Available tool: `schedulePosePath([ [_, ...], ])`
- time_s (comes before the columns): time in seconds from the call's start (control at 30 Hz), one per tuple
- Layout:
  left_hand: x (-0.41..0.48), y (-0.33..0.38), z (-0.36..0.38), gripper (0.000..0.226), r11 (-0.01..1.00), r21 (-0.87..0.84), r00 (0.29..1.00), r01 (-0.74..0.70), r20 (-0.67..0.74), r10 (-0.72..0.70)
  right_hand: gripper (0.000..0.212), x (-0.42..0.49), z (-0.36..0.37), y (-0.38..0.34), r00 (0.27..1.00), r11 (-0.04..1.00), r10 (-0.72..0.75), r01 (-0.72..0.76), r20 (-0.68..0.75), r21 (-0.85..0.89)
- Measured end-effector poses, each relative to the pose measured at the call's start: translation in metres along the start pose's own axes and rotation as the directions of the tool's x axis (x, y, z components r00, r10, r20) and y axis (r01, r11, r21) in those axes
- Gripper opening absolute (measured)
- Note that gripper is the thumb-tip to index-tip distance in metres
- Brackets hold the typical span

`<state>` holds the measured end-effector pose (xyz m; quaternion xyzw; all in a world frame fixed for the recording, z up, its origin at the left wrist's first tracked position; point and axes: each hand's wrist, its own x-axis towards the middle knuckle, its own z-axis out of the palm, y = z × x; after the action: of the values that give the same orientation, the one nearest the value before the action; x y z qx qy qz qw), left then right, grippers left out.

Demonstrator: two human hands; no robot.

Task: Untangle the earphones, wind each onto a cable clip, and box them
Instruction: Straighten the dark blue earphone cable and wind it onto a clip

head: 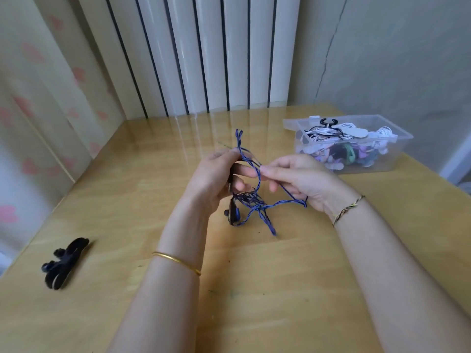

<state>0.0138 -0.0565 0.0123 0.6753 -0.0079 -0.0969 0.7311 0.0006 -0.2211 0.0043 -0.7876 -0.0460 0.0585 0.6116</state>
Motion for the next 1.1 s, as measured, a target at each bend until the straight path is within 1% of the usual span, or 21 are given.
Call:
schedulePosePath([
  [0.07, -0.001, 0.001, -0.002, 0.019, 1.000, -0.001, 1.000, 0.008, -0.005, -0.008, 0.019, 0.001, -0.003, -0.001, 0.996, 0.999, -0.030, 0.033, -0.085, 0.038],
  [0.1, -0.002, 0.001, -0.003, 0.015, 1.000, 0.019, 1.000, 0.004, 0.000, -0.004, 0.019, 0.002, -0.005, -0.002, 0.991, 0.991, -0.025, 0.042, -0.130, 0.126],
  [0.13, -0.001, 0.000, -0.004, 0.011, 0.999, 0.050, 1.000, -0.003, 0.008, 0.003, 0.020, 0.003, -0.008, -0.003, 0.988, 0.963, 0.004, 0.039, -0.155, 0.268],
  [0.17, -0.001, 0.000, -0.005, 0.007, 0.996, 0.088, 1.000, -0.011, 0.016, 0.010, 0.021, 0.003, -0.011, -0.004, 0.987, 0.903, 0.044, 0.027, -0.155, 0.428],
  [0.2, 0.000, -0.001, -0.006, 0.006, 0.991, 0.131, 1.000, -0.019, 0.020, 0.017, 0.023, 0.004, -0.013, -0.004, 0.986, 0.837, 0.079, 0.013, -0.144, 0.547],
  [0.23, 0.000, -0.001, -0.007, 0.006, 0.984, 0.177, 1.000, -0.026, 0.019, 0.023, 0.025, 0.004, -0.015, -0.005, 0.985, 0.797, 0.104, 0.000, -0.137, 0.605],
  [0.3, 0.001, -0.002, -0.009, 0.008, 0.958, 0.284, 1.000, -0.030, 0.004, 0.030, 0.028, 0.004, -0.020, -0.006, 0.983, 0.751, 0.132, -0.014, -0.130, 0.660],
  [0.37, 0.002, -0.002, -0.011, 0.008, 0.931, 0.364, 0.998, -0.016, -0.046, 0.035, 0.029, 0.006, -0.027, -0.006, 0.979, 0.653, 0.154, 0.000, -0.132, 0.757],
  [0.43, 0.003, -0.003, -0.013, 0.006, 0.943, 0.332, 0.993, -0.001, -0.109, 0.039, 0.028, 0.005, -0.034, -0.005, 0.972, 0.564, 0.179, 0.024, -0.150, 0.825],
  [0.47, 0.003, -0.003, -0.013, 0.006, 0.963, 0.271, 0.990, -0.003, -0.137, 0.042, 0.027, 0.005, -0.037, -0.004, 0.968, 0.569, 0.193, 0.023, -0.161, 0.822],
  [0.5, 0.004, -0.003, -0.013, 0.007, 0.980, 0.200, 0.985, -0.012, -0.166, 0.046, 0.027, 0.005, -0.039, -0.003, 0.963, 0.615, 0.207, 0.008, -0.171, 0.788],
  [0.53, 0.005, -0.002, -0.013, 0.007, 0.991, 0.130, 0.979, -0.022, -0.200, 0.048, 0.026, 0.004, -0.040, -0.001, 0.959, 0.691, 0.219, -0.024, -0.178, 0.723],
  [0.6, 0.005, 0.001, -0.012, 0.006, 0.999, -0.030, 0.963, -0.035, -0.269, 0.026, 0.028, 0.003, -0.039, 0.001, 0.951, 0.848, 0.249, -0.124, -0.182, 0.515],
  [0.63, 0.004, 0.003, -0.012, 0.006, 0.991, -0.127, 0.956, -0.042, -0.292, 0.003, 0.029, 0.002, -0.038, 0.002, 0.946, 0.899, 0.267, -0.175, -0.184, 0.402],
  [0.67, 0.003, 0.006, -0.013, 0.008, 0.972, -0.229, 0.953, -0.056, -0.301, -0.017, 0.030, 0.001, -0.038, 0.004, 0.940, 0.927, 0.287, -0.225, -0.185, 0.299],
  [0.73, 0.000, 0.011, -0.013, 0.012, 0.912, -0.397, 0.954, -0.107, -0.298, -0.018, 0.030, -0.002, -0.037, 0.007, 0.927, 0.940, 0.335, -0.317, -0.166, 0.127],
  [0.8, -0.003, 0.016, -0.011, 0.014, 0.864, -0.470, 0.947, -0.182, -0.321, 0.025, 0.027, -0.003, -0.035, 0.010, 0.915, 0.919, 0.386, -0.392, -0.115, -0.042],
  [0.87, -0.006, 0.018, -0.007, 0.014, 0.843, -0.459, 0.919, -0.281, -0.381, 0.099, 0.024, -0.002, -0.032, 0.013, 0.902, 0.885, 0.422, -0.431, -0.089, -0.176],
  [0.93, -0.006, 0.019, -0.003, 0.014, 0.835, -0.394, 0.875, -0.383, -0.444, 0.192, 0.023, 0.000, -0.030, 0.017, 0.894, 0.862, 0.437, -0.447, -0.097, -0.239],
  [1.0, -0.006, 0.018, -0.001, 0.019, 0.845, -0.298, 0.829, -0.444, -0.495, 0.261, 0.018, 0.002, -0.030, 0.021, 0.892, 0.850, 0.432, -0.452, -0.134, -0.270],
  [1.1, -0.005, 0.014, -0.004, 0.023, 0.864, -0.175, 0.782, -0.472, -0.534, 0.320, 0.023, 0.003, -0.033, 0.025, 0.879, 0.847, 0.441, -0.474, -0.180, -0.242],
])
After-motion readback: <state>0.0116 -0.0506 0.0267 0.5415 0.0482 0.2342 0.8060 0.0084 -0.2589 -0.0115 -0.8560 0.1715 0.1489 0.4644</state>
